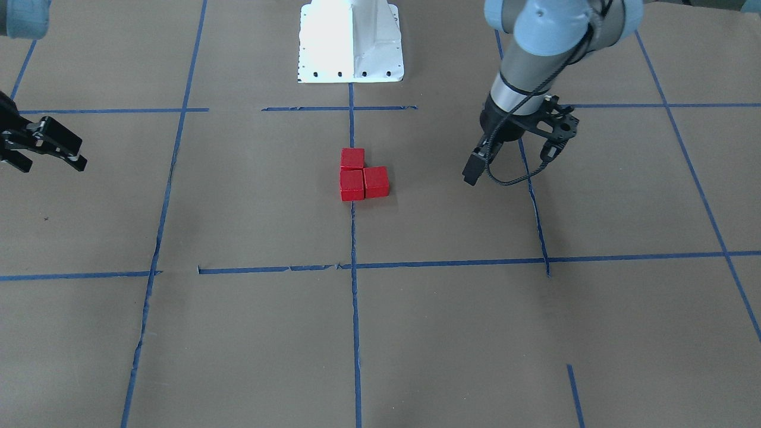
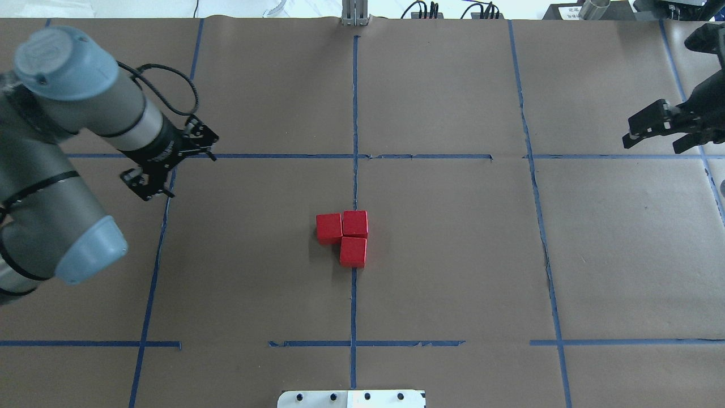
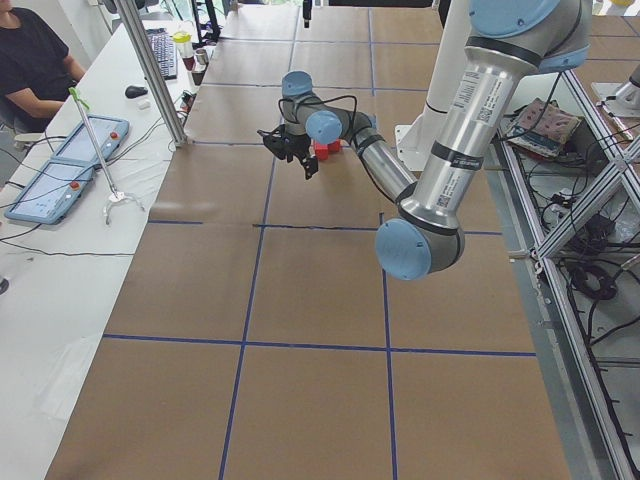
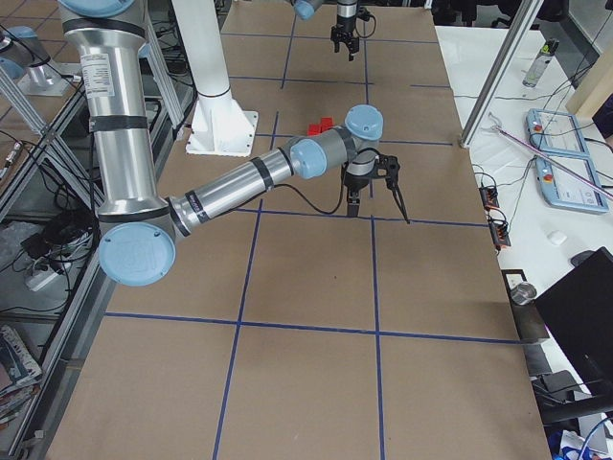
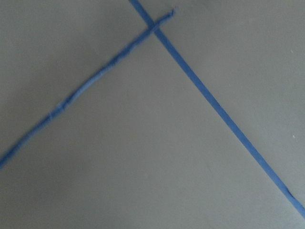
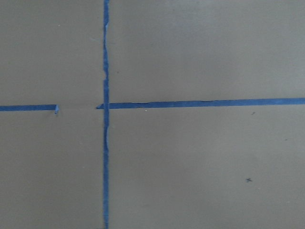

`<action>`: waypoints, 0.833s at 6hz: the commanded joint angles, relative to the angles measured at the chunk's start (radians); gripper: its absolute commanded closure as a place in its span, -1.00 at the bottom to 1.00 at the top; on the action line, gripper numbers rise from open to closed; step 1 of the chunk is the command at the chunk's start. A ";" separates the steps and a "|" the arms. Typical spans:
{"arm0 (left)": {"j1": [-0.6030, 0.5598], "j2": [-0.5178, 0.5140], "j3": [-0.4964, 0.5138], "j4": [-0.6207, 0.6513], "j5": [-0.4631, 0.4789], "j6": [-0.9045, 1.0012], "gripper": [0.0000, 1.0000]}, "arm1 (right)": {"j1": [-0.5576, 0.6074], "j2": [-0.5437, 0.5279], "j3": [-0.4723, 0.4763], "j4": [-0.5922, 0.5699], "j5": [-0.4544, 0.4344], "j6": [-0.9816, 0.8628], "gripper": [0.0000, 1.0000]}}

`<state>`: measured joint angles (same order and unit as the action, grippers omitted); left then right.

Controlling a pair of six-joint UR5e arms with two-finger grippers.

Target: Form red blocks into L shape at center

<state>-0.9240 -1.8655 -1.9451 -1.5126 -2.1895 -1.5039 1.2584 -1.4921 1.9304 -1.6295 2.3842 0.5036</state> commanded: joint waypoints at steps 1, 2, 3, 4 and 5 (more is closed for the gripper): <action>-0.256 0.234 -0.027 -0.003 -0.212 0.579 -1.00 | 0.145 -0.060 -0.076 -0.018 0.032 -0.234 -1.00; -0.315 0.297 -0.028 -0.003 -0.216 0.799 -1.00 | 0.197 -0.057 -0.080 -0.130 0.033 -0.373 -1.00; -0.420 0.345 -0.018 0.002 -0.213 1.088 -1.00 | 0.246 -0.051 -0.076 -0.251 0.030 -0.524 -1.00; -0.537 0.373 0.009 0.011 -0.204 1.368 -1.00 | 0.256 -0.063 -0.055 -0.277 0.032 -0.540 -1.00; -0.646 0.382 0.111 0.002 -0.203 1.559 -1.00 | 0.254 -0.062 -0.026 -0.347 0.029 -0.531 -1.00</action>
<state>-1.4605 -1.5011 -1.9100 -1.5073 -2.3948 -0.1635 1.5067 -1.5524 1.8798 -1.9130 2.4149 -0.0172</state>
